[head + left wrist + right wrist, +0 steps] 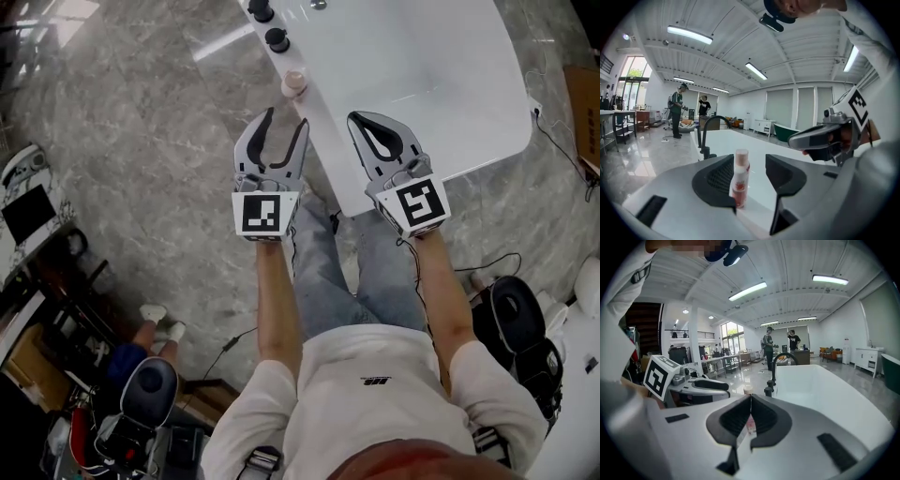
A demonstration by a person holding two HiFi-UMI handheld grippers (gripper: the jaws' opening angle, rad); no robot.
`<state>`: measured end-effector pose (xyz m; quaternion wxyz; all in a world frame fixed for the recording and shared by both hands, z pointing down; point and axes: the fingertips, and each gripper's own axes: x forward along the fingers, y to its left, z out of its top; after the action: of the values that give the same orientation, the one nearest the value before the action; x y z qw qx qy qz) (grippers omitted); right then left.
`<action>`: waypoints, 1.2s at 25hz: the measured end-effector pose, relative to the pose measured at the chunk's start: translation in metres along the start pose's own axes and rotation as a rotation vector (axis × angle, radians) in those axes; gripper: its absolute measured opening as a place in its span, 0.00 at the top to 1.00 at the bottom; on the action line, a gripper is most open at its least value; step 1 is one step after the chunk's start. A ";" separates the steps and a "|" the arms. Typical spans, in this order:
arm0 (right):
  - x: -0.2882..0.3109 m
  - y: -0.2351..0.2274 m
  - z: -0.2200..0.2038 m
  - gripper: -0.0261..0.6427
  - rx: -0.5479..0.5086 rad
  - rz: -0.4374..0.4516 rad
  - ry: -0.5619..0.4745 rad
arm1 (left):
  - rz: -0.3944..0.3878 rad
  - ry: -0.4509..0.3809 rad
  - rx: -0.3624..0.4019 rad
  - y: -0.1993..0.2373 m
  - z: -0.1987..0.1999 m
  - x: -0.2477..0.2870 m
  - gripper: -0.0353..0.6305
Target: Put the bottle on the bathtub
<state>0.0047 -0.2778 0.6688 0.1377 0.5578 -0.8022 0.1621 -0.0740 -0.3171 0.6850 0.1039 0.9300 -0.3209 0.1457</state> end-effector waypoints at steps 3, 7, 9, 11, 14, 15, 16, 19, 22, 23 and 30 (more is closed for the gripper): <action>-0.020 0.004 0.035 0.97 -0.027 0.007 -0.026 | -0.021 -0.033 0.011 -0.014 0.039 -0.019 0.67; -0.042 0.009 0.080 0.97 -0.051 0.006 -0.077 | -0.025 -0.076 0.034 -0.026 0.087 -0.047 0.77; -0.054 0.013 0.102 0.97 -0.058 0.005 -0.098 | -0.020 -0.100 0.042 -0.031 0.110 -0.061 0.84; -0.067 0.021 0.122 0.97 -0.068 0.010 -0.114 | -0.017 -0.116 0.046 -0.036 0.131 -0.076 0.88; -0.086 0.031 0.149 0.97 -0.085 0.033 -0.142 | -0.005 -0.137 0.054 -0.044 0.162 -0.094 0.91; -0.092 0.035 0.158 0.97 -0.087 0.045 -0.151 | -0.003 -0.143 0.059 -0.046 0.171 -0.100 0.91; -0.097 0.042 0.168 0.97 -0.092 0.057 -0.160 | -0.003 -0.149 0.066 -0.046 0.180 -0.107 0.92; -0.103 0.085 0.196 0.97 -0.121 0.084 -0.169 | -0.016 -0.170 0.086 -0.036 0.198 -0.145 0.92; -0.115 0.125 0.211 0.97 -0.168 0.099 -0.172 | -0.010 -0.199 0.111 -0.034 0.209 -0.185 0.93; -0.121 0.129 0.215 0.97 -0.178 0.101 -0.180 | -0.006 -0.207 0.118 -0.040 0.211 -0.191 0.93; -0.151 0.091 0.221 0.97 -0.176 0.104 -0.201 | -0.012 -0.207 0.133 -0.082 0.228 -0.170 0.93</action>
<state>-0.0388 -0.2108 0.3978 0.0963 0.5148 -0.8509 0.0413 -0.1038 -0.2234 0.4064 0.0094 0.9469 -0.3138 0.0692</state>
